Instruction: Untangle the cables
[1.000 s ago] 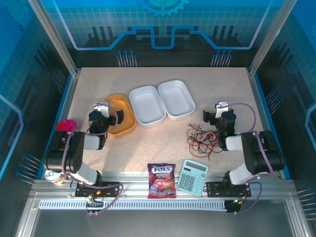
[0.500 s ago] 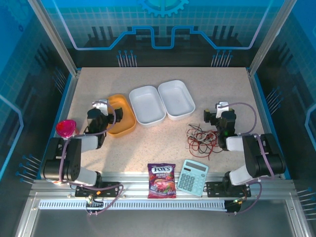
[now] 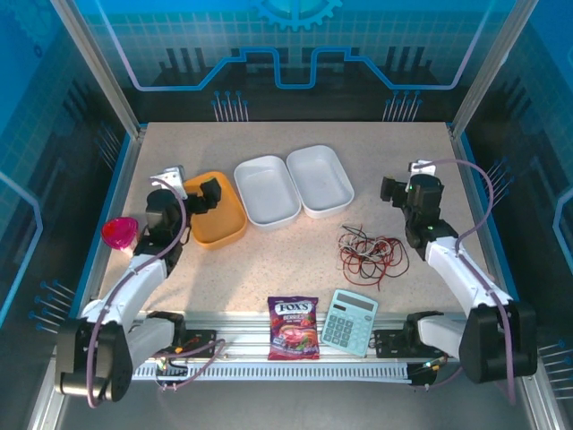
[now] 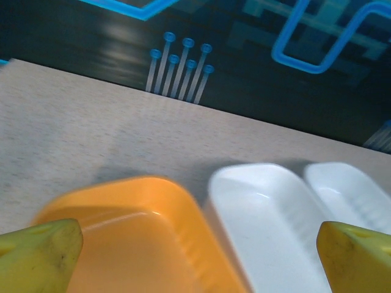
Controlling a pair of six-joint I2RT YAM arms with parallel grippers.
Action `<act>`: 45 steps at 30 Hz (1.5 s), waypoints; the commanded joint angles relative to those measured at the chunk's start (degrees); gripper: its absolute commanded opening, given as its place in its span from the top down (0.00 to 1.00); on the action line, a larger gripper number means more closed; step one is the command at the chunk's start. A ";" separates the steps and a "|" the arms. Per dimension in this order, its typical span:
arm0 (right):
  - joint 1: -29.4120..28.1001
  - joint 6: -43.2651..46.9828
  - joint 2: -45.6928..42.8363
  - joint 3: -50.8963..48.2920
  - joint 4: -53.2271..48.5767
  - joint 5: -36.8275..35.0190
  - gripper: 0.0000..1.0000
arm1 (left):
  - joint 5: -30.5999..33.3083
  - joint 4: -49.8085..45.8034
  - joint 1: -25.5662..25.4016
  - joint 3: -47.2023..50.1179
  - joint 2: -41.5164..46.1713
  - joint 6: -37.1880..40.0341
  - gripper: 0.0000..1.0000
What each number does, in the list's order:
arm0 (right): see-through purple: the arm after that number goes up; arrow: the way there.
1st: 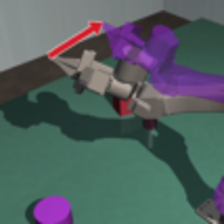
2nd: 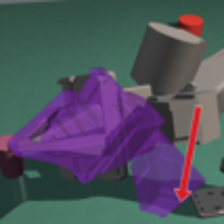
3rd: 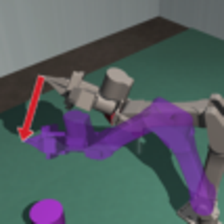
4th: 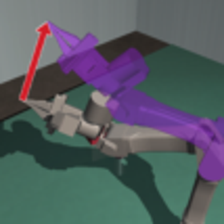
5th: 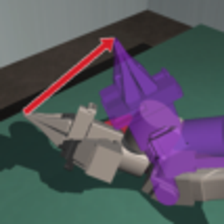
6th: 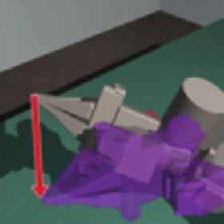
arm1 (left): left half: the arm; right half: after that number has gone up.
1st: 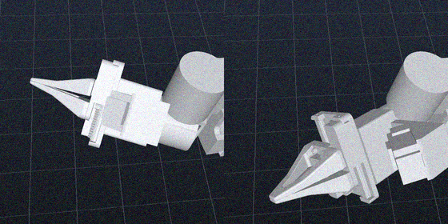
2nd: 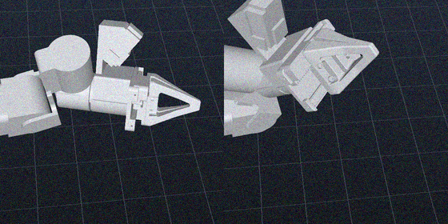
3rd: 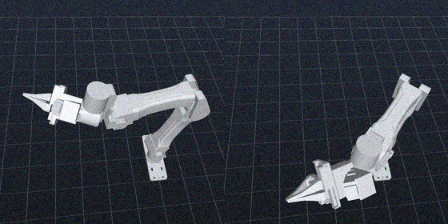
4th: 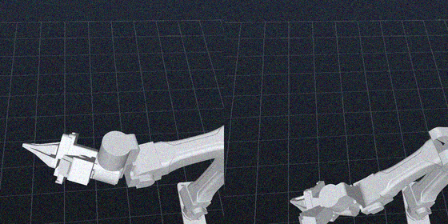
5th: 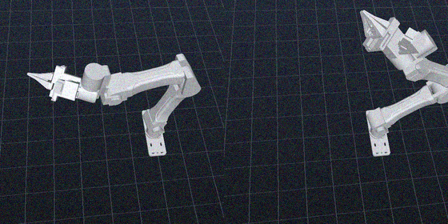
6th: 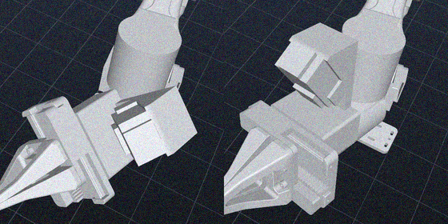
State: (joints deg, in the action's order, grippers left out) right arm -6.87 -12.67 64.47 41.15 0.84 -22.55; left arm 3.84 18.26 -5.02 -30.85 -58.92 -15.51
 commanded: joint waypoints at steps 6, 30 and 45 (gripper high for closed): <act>-7.18 -12.95 -6.49 8.88 -36.24 0.30 0.21 | 2.82 -11.75 -21.11 -3.67 -0.02 -9.48 0.01; -15.81 -11.01 1.79 9.61 -44.87 15.13 0.45 | 2.22 2.60 -35.77 -8.29 -16.83 -10.60 0.01; -16.15 -8.12 13.46 12.94 -39.93 15.69 0.48 | 5.37 1.02 -34.84 -4.86 -12.13 -10.67 0.01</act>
State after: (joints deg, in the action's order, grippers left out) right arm -22.24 -21.96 76.90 52.42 -40.73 -8.16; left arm 7.86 19.35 -40.23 -36.73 -72.77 -25.58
